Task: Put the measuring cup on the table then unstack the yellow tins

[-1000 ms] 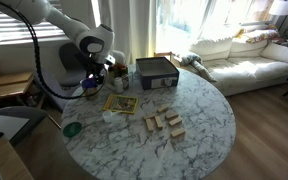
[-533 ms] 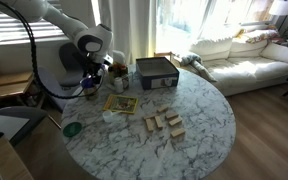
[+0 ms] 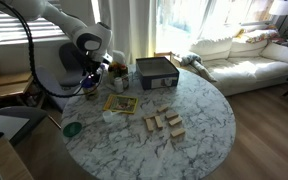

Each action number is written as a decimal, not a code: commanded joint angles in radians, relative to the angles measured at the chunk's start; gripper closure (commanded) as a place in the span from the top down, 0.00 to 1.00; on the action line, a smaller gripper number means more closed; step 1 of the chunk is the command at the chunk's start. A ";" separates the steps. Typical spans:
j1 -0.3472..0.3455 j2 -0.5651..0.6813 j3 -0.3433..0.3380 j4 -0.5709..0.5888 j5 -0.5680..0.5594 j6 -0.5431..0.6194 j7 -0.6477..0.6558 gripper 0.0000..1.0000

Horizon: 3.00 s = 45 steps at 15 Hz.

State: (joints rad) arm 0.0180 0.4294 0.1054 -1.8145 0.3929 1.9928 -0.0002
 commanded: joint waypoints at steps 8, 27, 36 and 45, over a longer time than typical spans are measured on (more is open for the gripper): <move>0.007 -0.021 0.003 -0.026 0.071 -0.007 0.062 1.00; 0.017 -0.021 -0.014 -0.056 0.020 -0.017 0.059 1.00; 0.034 -0.014 -0.007 -0.038 0.008 -0.021 0.057 1.00; 0.057 -0.009 -0.001 -0.014 -0.019 -0.039 0.058 1.00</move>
State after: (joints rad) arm 0.0678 0.4141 0.1033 -1.8421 0.3997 1.9741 0.0536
